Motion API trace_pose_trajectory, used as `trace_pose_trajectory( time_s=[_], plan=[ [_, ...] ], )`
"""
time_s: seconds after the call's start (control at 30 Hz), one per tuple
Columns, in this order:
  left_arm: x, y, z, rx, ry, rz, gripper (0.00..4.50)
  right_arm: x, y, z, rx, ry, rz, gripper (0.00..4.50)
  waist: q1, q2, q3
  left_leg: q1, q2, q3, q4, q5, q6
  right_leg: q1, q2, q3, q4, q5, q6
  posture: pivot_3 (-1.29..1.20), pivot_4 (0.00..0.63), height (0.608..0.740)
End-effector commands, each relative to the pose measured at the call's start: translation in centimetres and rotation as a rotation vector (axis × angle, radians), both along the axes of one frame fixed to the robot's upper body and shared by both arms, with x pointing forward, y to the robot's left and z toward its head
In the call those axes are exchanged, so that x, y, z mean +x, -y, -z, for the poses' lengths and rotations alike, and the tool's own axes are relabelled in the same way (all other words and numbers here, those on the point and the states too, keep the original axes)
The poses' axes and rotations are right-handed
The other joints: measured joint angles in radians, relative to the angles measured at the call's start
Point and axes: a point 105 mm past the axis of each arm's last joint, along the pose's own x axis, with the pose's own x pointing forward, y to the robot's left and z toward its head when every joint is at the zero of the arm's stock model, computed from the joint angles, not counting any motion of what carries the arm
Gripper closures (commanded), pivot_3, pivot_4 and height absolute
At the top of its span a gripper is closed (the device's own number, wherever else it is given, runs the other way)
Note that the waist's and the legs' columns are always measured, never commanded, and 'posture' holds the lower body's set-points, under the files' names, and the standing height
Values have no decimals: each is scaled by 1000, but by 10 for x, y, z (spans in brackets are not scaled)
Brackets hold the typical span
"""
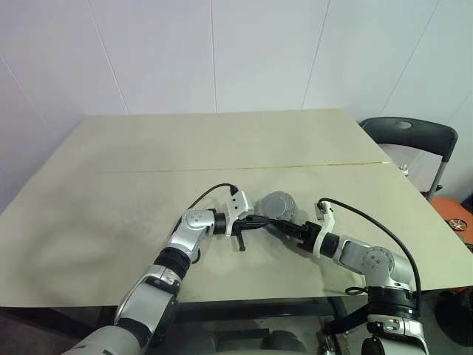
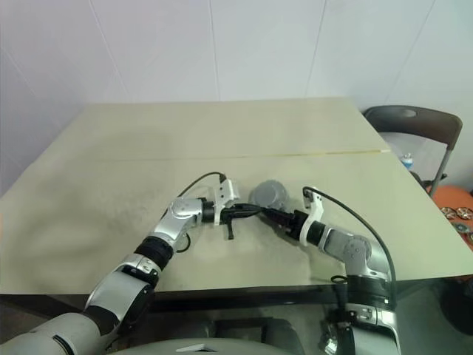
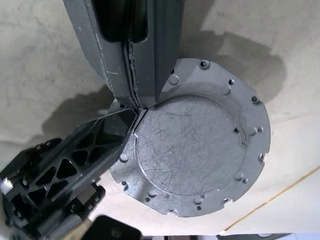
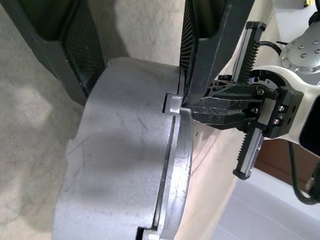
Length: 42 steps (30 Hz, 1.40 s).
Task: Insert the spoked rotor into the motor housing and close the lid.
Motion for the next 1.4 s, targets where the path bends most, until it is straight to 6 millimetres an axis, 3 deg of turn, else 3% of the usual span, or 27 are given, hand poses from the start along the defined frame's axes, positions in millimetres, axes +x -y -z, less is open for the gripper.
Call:
trace_pose_trajectory(
  time_s=[0.03, 0.17, 0.23, 0.47, 0.57, 0.77, 0.87, 1.2, 1.4],
  plan=[
    [14, -5, -39, -196, -28, -76, 4500, 3, -28, -41, 154, 157, -125, 2721, 0, 2, 2, -1, 0, 0, 0, 0, 0, -1, 0, 0, 0, 0, 0, 0, 0, 740],
    [27, -34, -85, -468, -151, -164, 4500, 5, -26, -45, 167, 180, -123, 2721, -2, 4, 4, -7, 0, 0, 0, 0, 0, -7, 0, 0, 0, 0, 0, 0, 0, 740],
    [25, -51, -93, -497, -175, -183, 4500, 4, -27, -55, 196, 213, -137, 2721, -4, 4, 4, -9, 0, 0, 0, 0, 0, -9, 0, 1, 0, 0, 0, 0, 0, 740],
    [15, -100, -58, -478, -341, -358, 4500, -11, -46, -95, 262, 319, -293, 2721, -26, 6, 4, -10, -1, 0, -2, 0, -1, -11, 0, 2, 0, 0, -1, 0, 0, 740],
    [13, -107, -61, -568, -399, -387, 3643, -7, -44, -96, 246, 321, -287, 2721, -19, 4, 6, -10, -3, -1, 0, 0, -1, -10, -2, 1, 0, 0, -1, 0, 0, 740],
    [9, -96, -59, -679, -538, -387, 1624, -8, -46, -96, 245, 317, -309, 2721, -24, 4, 6, -11, -3, -1, 1, 0, -1, -10, -2, 1, 0, 1, -1, 0, 0, 740],
    [5, -84, -72, -765, -612, -320, 646, -7, -46, -89, 231, 300, -309, 2721, -25, 4, 6, -12, -3, -1, 0, 0, -1, -11, -2, 1, 0, 1, -1, 0, 0, 740],
    [-11, -58, -80, -771, -744, -144, 646, -7, -51, -82, 217, 278, -308, 2721, -24, 4, 6, -13, -2, -1, 1, 1, -2, -13, -2, 1, 1, 1, -1, 0, 0, 740],
    [0, -50, -70, -758, -800, -177, 646, -12, -57, -82, 232, 277, -329, 2721, -24, 4, 6, -13, -2, -1, 1, 1, -3, -13, -1, 1, 1, 1, -2, 0, 0, 740]
  ],
)
